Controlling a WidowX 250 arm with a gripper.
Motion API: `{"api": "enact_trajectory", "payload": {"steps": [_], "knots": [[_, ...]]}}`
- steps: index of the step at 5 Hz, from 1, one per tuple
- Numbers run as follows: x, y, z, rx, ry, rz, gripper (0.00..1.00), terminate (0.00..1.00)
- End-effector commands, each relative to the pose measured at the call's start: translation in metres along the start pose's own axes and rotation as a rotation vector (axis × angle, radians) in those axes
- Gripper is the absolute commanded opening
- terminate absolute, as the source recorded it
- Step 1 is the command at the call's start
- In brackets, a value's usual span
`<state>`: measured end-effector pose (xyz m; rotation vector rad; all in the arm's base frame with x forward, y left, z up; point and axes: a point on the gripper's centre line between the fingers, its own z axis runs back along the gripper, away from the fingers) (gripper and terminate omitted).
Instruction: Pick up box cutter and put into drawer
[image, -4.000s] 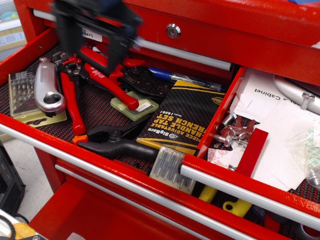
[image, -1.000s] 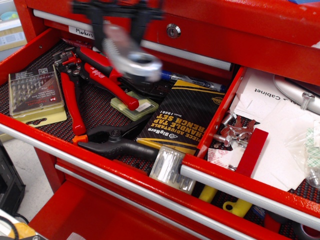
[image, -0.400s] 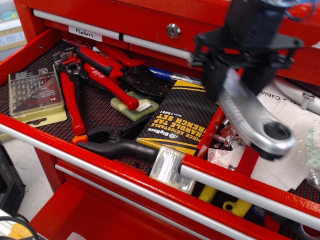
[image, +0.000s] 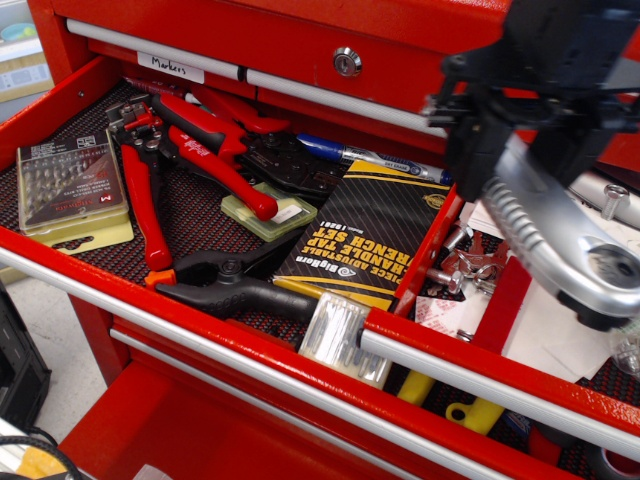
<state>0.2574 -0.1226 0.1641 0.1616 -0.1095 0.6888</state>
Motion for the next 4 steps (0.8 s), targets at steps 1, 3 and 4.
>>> {"api": "enact_trajectory", "payload": {"steps": [1, 3, 4], "knots": [[0.0078, -0.0092, 0.0240, -0.105, -0.002, 0.055, 1.00, 0.00], [0.0078, -0.0092, 0.0240, -0.105, -0.002, 0.055, 1.00, 0.00], [0.0078, -0.0092, 0.0240, -0.105, -0.002, 0.055, 1.00, 1.00]]}}
